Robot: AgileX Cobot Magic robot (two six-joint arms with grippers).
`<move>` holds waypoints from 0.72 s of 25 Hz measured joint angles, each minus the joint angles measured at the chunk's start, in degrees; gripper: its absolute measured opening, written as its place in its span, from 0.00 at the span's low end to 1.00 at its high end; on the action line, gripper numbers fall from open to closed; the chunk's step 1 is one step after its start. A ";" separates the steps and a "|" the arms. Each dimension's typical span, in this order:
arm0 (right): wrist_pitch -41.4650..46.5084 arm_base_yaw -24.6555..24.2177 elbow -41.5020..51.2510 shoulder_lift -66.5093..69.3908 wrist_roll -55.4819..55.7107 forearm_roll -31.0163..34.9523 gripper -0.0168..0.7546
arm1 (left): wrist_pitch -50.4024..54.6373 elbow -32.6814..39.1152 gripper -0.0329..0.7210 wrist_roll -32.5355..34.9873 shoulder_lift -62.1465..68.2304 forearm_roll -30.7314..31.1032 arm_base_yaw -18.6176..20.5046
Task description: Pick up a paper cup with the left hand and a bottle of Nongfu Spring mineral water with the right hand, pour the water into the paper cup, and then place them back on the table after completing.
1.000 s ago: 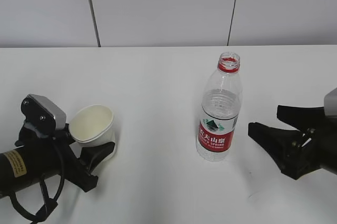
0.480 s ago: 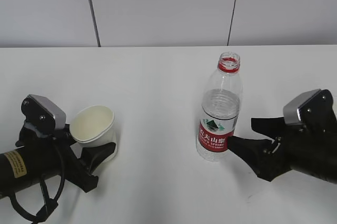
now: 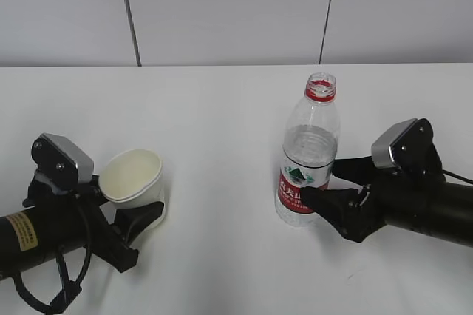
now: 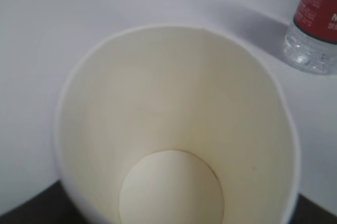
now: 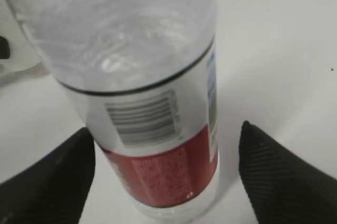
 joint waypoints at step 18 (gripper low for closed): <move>-1.45 0.00 -7.38 3.14 0.00 -8.07 0.84 | 0.18 0.00 0.61 -4.69 0.00 4.80 0.00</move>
